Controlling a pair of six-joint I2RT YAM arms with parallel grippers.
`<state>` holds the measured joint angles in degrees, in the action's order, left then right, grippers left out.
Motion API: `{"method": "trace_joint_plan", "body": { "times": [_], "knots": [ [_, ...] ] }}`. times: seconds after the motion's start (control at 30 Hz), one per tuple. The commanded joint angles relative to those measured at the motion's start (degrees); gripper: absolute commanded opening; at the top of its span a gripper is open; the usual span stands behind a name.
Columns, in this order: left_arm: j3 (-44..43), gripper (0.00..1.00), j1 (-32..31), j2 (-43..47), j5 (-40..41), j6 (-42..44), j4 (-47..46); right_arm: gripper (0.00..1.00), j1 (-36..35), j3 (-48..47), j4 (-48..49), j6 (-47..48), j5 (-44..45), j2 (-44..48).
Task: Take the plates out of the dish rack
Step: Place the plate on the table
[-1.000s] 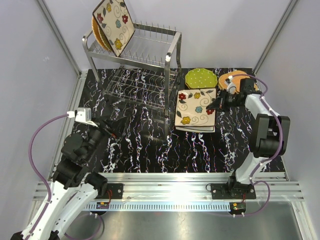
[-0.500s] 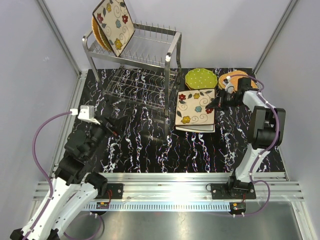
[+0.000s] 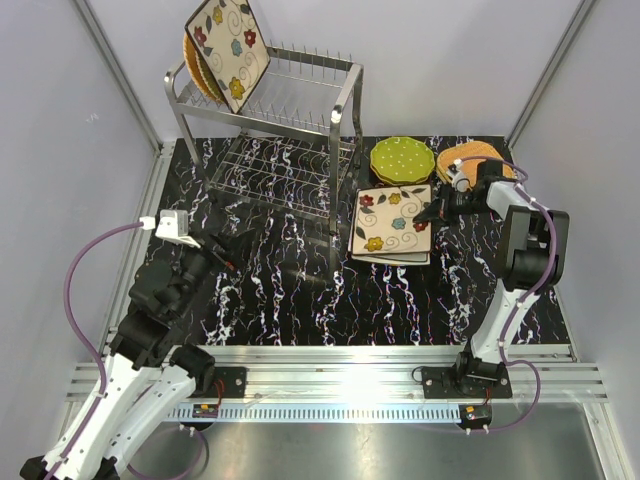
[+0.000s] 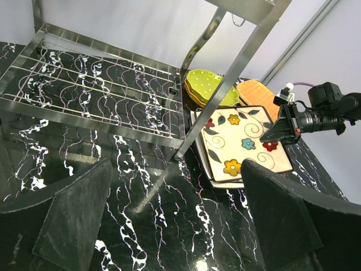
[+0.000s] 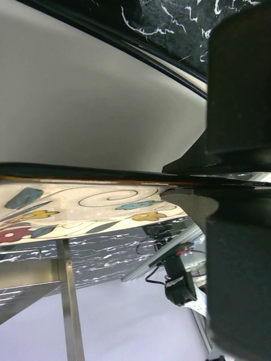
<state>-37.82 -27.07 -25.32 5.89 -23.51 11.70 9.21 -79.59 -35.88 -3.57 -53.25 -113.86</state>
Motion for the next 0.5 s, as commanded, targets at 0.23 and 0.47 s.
{"method": "trace_joint_plan", "body": {
  "times": [0.23, 0.47],
  "knots": [
    [-1.1, 0.99, 0.0, -0.2, 1.1, 0.6, -3.9, 0.28, 0.3, -6.0, -3.8, 4.8, -5.8, -2.3],
    [-1.2, 0.99, 0.0, 0.6, 1.6, 0.3, -3.3, 0.49, 0.3, -6.7, -4.4, 5.8, -4.4, -3.2]
  ]
}}
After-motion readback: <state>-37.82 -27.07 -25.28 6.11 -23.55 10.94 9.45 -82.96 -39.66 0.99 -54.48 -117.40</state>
